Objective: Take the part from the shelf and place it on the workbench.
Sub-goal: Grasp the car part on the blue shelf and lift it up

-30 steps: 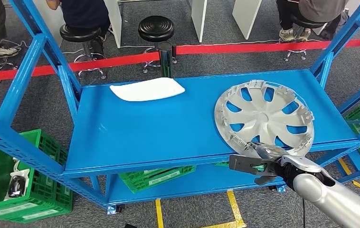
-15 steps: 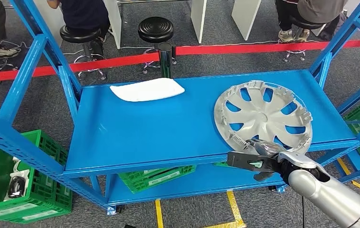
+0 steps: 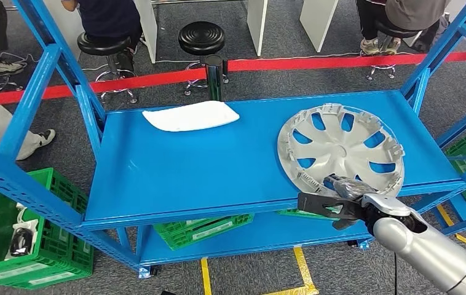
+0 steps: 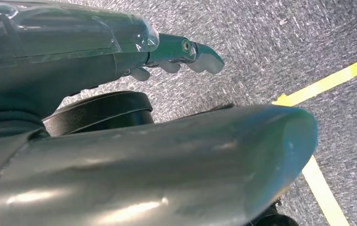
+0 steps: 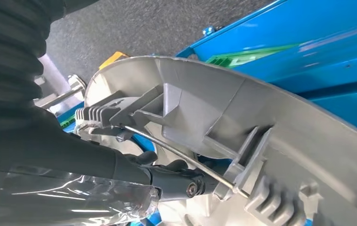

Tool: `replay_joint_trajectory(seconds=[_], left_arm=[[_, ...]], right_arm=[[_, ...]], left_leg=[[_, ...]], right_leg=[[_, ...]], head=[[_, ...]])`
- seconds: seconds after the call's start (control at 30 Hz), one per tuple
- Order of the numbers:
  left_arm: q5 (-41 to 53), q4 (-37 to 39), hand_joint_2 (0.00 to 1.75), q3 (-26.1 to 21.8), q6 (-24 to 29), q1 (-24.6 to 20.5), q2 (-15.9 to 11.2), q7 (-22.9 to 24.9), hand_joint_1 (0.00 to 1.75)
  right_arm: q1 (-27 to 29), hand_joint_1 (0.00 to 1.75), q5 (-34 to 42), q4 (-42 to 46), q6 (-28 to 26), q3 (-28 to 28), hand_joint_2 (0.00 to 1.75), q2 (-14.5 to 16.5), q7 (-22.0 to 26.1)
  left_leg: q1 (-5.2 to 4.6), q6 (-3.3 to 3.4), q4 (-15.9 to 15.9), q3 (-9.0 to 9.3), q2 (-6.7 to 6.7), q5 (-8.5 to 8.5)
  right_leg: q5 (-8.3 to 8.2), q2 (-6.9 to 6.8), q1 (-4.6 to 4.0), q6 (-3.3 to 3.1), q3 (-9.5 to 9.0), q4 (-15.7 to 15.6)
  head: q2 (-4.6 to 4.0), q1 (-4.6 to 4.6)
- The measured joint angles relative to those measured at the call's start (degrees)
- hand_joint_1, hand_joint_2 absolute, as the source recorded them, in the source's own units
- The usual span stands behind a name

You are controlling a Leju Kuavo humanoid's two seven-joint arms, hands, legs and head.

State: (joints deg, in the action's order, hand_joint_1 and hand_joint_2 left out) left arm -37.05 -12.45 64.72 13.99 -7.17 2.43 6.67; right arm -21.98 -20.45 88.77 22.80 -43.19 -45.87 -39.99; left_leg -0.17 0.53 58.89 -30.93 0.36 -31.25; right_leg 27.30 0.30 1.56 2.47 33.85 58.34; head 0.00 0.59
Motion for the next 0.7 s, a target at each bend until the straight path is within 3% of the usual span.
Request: replay_joint_trajectory(seconds=[0.7], left_arm=[[0.4, 0.0, 0.0, 0.0, 0.0, 0.0, 0.1, 0.0, 0.0]], right_arm=[[-2.3, 0.0, -5.6, -2.3, 3.9, -1.1, 1.75, -0.1, 0.0]], left_leg=[[0.0, 0.0, 0.0, 0.05, -0.03, 0.0]], right_leg=[[-0.01, -0.01, 0.0, 0.02, -0.02, 0.0]], head=[[0.0, 0.0]])
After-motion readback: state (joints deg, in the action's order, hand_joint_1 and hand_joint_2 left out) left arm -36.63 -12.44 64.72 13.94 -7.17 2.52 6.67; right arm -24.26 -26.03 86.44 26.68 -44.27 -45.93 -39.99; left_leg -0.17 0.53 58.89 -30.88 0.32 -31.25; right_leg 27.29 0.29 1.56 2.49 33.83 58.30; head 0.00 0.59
